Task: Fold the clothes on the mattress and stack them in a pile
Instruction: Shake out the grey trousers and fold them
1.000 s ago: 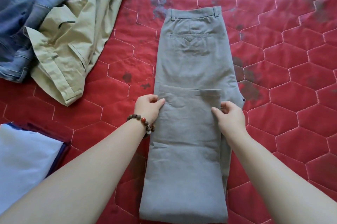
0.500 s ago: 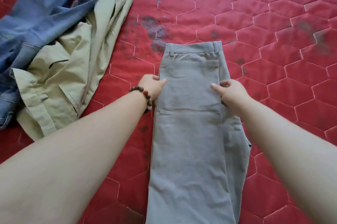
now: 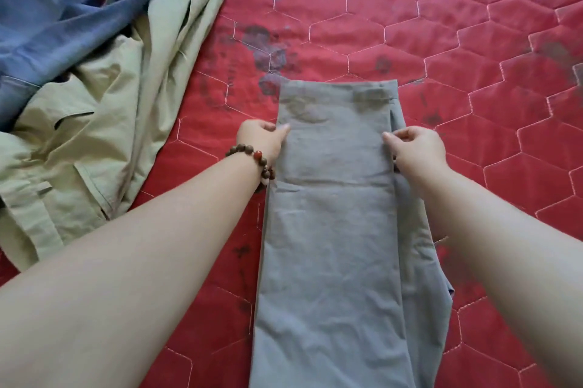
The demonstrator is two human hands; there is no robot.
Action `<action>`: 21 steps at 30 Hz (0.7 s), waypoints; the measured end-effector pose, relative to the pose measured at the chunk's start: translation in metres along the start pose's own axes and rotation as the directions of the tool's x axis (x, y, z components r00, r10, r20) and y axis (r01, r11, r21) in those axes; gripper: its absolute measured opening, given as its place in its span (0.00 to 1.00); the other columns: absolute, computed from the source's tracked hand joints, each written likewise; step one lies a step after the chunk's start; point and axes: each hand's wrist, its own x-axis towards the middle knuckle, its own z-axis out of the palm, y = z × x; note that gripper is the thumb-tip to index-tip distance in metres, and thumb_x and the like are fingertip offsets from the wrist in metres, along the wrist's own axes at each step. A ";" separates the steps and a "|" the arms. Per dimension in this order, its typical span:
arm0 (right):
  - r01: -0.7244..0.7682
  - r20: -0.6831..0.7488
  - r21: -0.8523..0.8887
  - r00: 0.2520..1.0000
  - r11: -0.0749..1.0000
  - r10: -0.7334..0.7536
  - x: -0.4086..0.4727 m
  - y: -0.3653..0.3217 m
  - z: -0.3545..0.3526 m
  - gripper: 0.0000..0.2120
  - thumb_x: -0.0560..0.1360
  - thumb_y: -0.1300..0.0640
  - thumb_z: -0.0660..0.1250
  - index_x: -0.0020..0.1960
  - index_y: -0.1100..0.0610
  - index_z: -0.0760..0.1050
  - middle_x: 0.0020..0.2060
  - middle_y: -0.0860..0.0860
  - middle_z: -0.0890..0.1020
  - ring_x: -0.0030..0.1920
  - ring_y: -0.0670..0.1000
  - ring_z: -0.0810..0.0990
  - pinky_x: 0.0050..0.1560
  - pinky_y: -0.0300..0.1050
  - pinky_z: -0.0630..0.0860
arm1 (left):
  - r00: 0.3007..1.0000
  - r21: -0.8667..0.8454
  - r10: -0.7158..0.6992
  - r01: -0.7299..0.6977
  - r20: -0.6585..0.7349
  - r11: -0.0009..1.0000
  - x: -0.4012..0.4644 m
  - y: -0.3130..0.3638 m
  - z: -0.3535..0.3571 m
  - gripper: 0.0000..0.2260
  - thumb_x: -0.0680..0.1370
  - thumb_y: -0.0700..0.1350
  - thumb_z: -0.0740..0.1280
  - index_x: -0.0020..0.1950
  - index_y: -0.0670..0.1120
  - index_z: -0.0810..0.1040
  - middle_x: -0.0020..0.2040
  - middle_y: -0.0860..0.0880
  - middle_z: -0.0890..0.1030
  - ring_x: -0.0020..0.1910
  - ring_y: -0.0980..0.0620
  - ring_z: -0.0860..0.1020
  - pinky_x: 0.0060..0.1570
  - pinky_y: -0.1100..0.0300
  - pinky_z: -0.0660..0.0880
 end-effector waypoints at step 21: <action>-0.001 -0.176 -0.071 0.984 0.997 -0.012 0.006 0.003 0.009 0.08 0.75 0.50 0.67 0.46 0.55 0.75 0.41 0.48 0.76 0.45 0.50 0.75 0.45 0.40 0.65 | 0.986 0.138 0.143 -0.130 -0.088 0.982 -0.008 0.001 0.021 0.12 0.74 0.49 0.71 0.54 0.44 0.78 0.47 0.52 0.78 0.46 0.55 0.75 0.43 0.70 0.67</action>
